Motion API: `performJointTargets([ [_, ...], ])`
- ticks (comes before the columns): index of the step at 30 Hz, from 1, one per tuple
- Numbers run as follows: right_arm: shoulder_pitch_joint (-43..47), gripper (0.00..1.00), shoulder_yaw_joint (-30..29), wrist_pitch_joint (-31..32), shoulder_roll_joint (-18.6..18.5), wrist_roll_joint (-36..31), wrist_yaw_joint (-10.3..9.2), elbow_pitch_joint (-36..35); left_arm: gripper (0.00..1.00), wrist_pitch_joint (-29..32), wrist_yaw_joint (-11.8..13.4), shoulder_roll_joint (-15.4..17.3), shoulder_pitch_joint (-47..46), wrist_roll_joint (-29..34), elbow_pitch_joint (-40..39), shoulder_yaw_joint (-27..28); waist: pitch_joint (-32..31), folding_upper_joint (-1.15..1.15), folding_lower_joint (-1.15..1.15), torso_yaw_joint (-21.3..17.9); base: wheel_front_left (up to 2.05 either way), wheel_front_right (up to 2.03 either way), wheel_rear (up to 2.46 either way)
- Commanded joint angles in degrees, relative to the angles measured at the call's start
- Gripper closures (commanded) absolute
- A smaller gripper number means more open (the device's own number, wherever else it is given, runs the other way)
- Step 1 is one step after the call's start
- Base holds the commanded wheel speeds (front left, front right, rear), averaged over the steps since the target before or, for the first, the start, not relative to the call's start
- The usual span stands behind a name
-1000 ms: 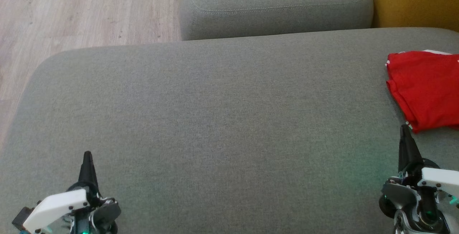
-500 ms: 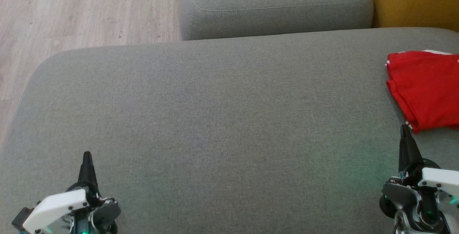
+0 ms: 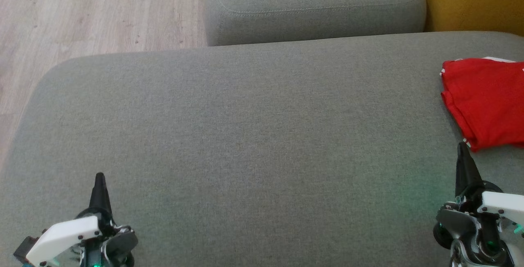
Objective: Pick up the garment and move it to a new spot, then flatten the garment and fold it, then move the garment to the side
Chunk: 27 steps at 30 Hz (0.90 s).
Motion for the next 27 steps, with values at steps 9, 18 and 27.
performJointTargets([
  [9,-2.75,1.00,0.87,0.61,-0.22,-0.47,0.45,-1.80,1.00,0.25,-0.40,0.33,-2.83,0.64,-1.56,2.07,0.00,0.00,0.00,0.00,0.00,0.00,0.00],
  [18,-2.76,1.00,0.76,0.70,-0.15,-0.56,0.45,-1.79,1.00,0.34,-0.40,0.25,-2.84,0.74,-1.55,2.18,0.00,0.00,0.00,0.00,0.00,0.00,0.00],
  [27,-2.76,1.00,0.66,0.78,-0.08,-0.64,0.45,-1.78,1.00,0.43,-0.40,0.18,-2.85,0.82,-1.55,2.28,0.00,0.00,0.00,0.00,0.00,0.00,0.00],
])
